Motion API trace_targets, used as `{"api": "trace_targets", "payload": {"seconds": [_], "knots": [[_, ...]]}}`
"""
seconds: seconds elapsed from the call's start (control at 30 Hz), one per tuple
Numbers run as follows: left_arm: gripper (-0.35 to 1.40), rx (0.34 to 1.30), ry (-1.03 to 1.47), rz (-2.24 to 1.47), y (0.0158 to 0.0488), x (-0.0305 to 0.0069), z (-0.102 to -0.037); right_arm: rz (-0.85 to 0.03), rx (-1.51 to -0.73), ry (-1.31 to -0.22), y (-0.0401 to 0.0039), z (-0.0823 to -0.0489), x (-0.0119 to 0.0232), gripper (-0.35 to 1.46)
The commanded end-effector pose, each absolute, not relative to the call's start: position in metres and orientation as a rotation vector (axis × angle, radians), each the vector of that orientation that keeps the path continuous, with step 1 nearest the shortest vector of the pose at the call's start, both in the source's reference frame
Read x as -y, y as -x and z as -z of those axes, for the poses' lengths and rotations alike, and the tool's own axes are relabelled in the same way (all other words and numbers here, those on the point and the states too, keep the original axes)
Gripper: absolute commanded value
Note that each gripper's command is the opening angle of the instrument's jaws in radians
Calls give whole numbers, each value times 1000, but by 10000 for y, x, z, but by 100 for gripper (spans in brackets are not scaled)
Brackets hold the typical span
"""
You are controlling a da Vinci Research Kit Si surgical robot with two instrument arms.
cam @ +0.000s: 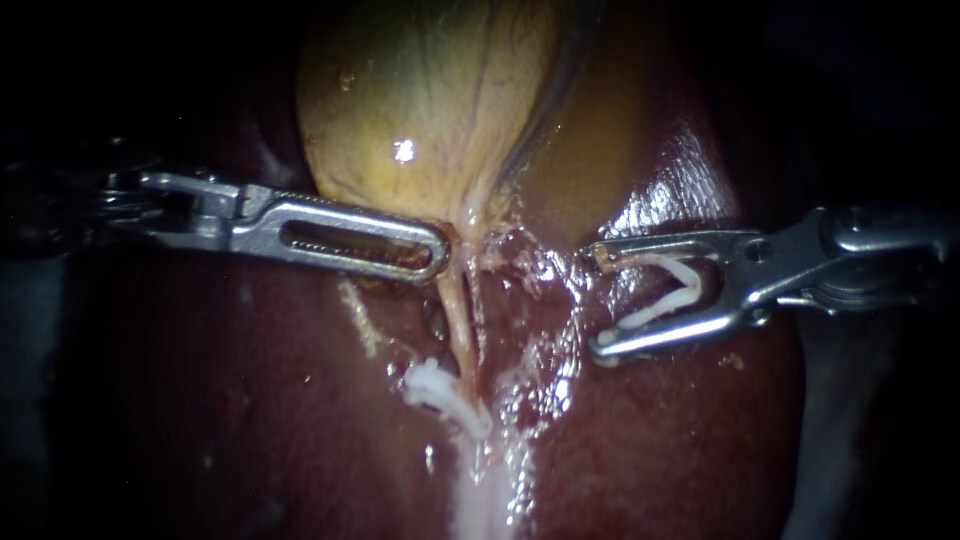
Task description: Clipping third clip left tube
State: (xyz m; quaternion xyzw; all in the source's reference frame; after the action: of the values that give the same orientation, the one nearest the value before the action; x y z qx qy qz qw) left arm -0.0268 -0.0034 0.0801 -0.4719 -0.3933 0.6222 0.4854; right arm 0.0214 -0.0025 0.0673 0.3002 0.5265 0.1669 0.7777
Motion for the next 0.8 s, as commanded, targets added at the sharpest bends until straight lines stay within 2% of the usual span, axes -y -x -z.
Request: {"api": "trace_targets", "payload": {"seconds": [0.03,0.5,0.8], "knots": [[-35,959,1148,-1514,266,34,-799,-361,-1138,-649,-215,-674,26,49],[-35,957,1184,-1475,231,20,-716,-362,-1138,-648,-218,-672,28,49],[-35,950,1189,-1480,232,24,-715,-371,-1133,-638,-241,-670,33,49]]}}
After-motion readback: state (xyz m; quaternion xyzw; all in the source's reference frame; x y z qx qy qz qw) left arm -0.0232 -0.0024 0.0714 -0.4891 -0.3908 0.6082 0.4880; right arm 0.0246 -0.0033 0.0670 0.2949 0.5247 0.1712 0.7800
